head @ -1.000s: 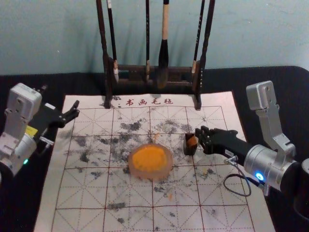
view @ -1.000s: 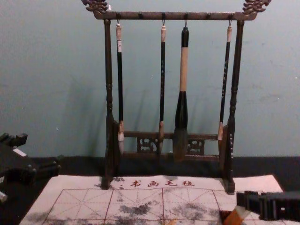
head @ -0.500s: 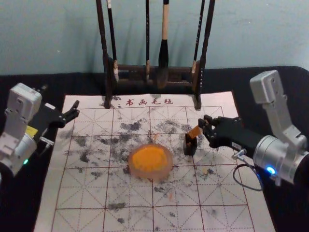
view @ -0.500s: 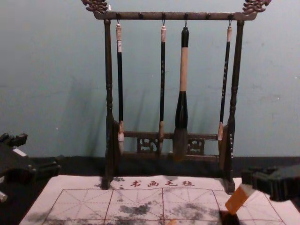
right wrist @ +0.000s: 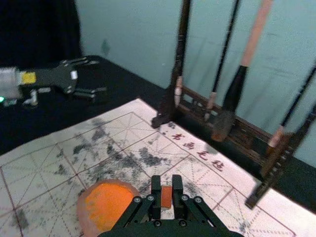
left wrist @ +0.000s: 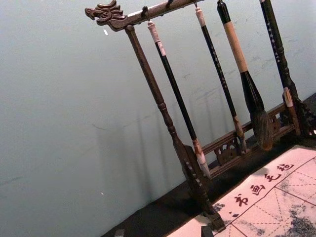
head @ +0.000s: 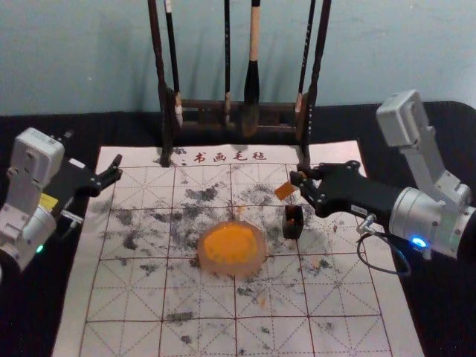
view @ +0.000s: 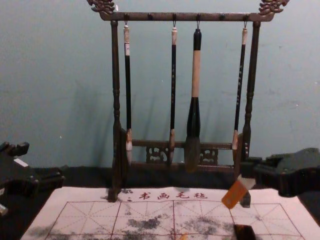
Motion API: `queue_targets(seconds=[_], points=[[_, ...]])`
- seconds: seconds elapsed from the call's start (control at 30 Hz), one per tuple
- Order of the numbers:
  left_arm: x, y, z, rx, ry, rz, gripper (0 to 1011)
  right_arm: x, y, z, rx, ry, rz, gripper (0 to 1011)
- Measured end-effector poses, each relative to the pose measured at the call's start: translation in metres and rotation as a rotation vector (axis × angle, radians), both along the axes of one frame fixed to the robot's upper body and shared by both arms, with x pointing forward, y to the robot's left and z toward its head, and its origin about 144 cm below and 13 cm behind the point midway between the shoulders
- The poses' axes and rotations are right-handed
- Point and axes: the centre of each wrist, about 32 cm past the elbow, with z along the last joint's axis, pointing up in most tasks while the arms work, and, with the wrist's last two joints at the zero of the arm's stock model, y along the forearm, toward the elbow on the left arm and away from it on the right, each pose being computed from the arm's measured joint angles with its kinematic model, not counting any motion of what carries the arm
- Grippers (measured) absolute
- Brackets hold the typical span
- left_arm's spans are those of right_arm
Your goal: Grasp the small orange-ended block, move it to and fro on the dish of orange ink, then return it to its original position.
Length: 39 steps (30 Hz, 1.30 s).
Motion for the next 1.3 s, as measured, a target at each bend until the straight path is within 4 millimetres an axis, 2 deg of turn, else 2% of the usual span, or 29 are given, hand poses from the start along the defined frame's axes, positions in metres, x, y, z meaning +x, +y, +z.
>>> queue_targets(seconds=[0.33, 0.57, 1.3], points=[[0.0, 0.0, 0.0, 0.0, 0.0, 0.0, 1001, 0.026, 0.006, 0.0, -0.083, 0.014, 0.146, 132], [0.0, 0.0, 0.0, 0.0, 0.0, 0.0, 1001, 0.038, 0.011, 0.003, -0.122, 0.02, 0.211, 132], [0.0, 0.0, 0.0, 0.0, 0.0, 0.0, 1001, 0.056, 0.035, 0.0, -0.194, 0.021, 0.325, 132]])
